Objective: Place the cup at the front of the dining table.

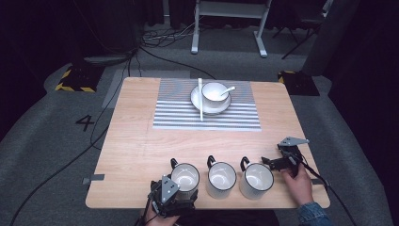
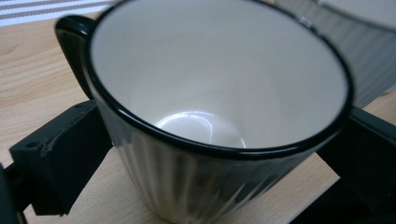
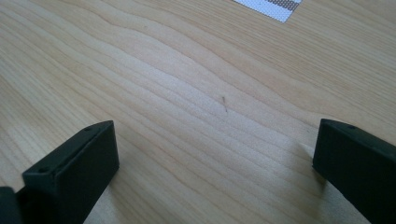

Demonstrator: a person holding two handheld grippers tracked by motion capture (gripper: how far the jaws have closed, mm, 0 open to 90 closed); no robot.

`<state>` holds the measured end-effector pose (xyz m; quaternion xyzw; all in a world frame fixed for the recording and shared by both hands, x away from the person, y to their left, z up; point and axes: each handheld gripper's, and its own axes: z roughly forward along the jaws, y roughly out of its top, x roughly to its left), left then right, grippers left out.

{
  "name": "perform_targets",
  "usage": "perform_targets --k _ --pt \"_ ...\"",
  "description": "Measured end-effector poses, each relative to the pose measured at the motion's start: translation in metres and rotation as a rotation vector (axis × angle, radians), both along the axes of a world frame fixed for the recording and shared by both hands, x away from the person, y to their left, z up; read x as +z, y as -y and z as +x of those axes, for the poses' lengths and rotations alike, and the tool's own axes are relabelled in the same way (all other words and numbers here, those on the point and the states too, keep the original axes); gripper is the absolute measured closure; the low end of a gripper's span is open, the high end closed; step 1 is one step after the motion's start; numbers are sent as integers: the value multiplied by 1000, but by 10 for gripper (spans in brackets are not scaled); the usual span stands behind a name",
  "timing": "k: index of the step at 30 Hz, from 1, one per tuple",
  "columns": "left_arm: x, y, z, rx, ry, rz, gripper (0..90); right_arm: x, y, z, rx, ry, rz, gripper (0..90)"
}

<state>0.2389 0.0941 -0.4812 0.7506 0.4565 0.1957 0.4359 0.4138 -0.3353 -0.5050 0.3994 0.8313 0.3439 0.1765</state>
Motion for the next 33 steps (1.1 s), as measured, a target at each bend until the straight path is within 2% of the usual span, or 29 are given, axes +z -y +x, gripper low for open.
perform_targets --k 4,10,11,12,15,16,20,25,29,33 --pt "-7 4 5 13 0 7 2 0 0 0 0 0 0 2" --pt "-15 9 15 25 -51 15 13 0 0 0 0 0 0 2" --pt "-16 11 16 35 -48 8 12 0 0 0 0 0 0 2" --pt "-16 11 18 30 -45 34 12 0 0 0 0 0 0 2" --pt "-20 13 19 29 -47 35 16 0 0 0 1 1 0 2" --pt "-22 13 20 25 -34 37 18 0 0 0 1 1 1 2" --pt "-23 12 19 26 -25 13 17 0 0 0 2 1 0 2" --pt "-24 13 18 35 -14 16 20 0 0 0 2 1 0 2" --pt "-26 17 18 58 -10 34 29 0 0 0 2 1 0 2" --pt "-24 16 17 50 -21 53 35 0 0 0 2 1 0 2"
